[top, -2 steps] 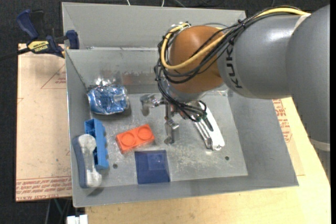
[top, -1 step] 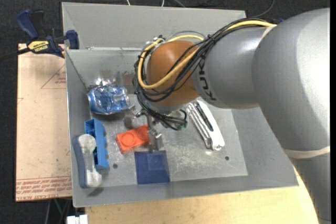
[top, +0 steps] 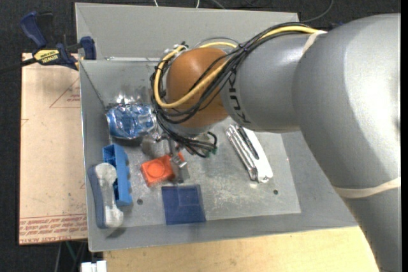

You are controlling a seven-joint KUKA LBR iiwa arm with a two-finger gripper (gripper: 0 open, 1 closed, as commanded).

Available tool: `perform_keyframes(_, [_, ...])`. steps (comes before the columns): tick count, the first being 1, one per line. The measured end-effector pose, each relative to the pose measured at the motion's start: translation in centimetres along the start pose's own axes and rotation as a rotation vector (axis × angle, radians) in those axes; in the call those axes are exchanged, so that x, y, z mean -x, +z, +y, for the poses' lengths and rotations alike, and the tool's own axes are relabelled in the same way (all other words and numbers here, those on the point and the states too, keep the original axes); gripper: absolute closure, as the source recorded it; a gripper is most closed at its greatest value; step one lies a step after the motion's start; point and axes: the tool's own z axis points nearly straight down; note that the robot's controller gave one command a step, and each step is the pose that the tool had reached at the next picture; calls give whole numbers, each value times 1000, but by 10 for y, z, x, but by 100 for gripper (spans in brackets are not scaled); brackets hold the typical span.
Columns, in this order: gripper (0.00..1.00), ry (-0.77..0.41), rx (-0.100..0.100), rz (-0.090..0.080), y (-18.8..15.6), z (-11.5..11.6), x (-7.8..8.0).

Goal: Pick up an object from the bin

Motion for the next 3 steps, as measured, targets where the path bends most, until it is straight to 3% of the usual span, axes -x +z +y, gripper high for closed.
perform_keyframes(1, [0,-105,-2,-7,0,27,20])
perform_keyframes(2, [0,-114,1,-7,-59,21,12])
perform_keyframes(3, [0,-82,1,-7,-24,29,16])
